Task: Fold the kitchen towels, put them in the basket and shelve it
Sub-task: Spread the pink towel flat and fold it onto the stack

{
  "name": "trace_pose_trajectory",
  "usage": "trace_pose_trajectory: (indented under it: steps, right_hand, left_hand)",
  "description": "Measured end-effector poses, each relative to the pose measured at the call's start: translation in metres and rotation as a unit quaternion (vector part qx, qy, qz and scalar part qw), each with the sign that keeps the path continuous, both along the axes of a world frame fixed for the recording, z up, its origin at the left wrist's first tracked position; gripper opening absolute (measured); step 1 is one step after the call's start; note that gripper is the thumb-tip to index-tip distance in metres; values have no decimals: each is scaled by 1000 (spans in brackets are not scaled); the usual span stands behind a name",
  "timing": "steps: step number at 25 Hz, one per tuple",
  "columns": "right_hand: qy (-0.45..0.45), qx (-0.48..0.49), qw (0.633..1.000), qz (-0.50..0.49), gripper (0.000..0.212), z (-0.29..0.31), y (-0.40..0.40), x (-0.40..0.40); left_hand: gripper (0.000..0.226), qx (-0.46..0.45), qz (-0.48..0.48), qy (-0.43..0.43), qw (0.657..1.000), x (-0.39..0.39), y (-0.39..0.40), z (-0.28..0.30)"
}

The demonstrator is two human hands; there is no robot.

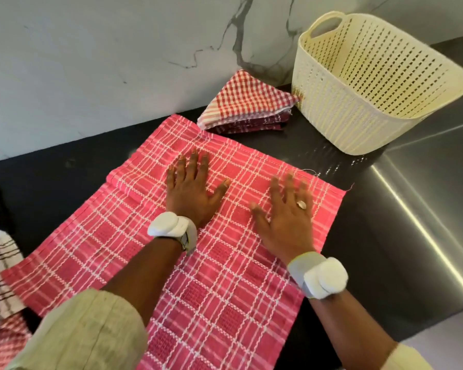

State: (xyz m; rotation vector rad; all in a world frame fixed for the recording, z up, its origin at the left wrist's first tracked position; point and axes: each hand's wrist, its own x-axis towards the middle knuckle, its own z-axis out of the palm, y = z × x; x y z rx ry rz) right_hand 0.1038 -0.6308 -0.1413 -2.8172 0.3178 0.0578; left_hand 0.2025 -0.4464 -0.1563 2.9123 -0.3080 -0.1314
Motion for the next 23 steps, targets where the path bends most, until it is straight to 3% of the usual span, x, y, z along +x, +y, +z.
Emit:
trace_pose_trajectory:
  steps: [2, 5, 11, 15, 20, 23]
  right_hand:
    - [-42, 32, 996, 67, 68, 0, 25, 20]
    - [-28, -3, 992, 124, 62, -8, 37, 32]
    - [4, -53, 998, 25, 83, -17, -55, 9]
    - [-8, -64, 998, 5, 84, -20, -79, 5]
    - [-71, 30, 992, 104, 80, 1, -38, -29]
    - [-102, 147, 961, 210, 83, 12, 27, -98]
  left_hand:
    - [81, 11, -6, -8, 1000, 1, 2, -1]
    - [80, 22, -4, -8, 1000, 1, 1, -4]
    - [78, 25, 0, -14, 1000, 3, 0, -6]
    - [77, 28, -7, -11, 1000, -6, -4, 4]
    - [71, -53, 14, -56, 997, -95, 2, 38]
    - [74, -89, 84, -39, 992, -181, 40, 41]
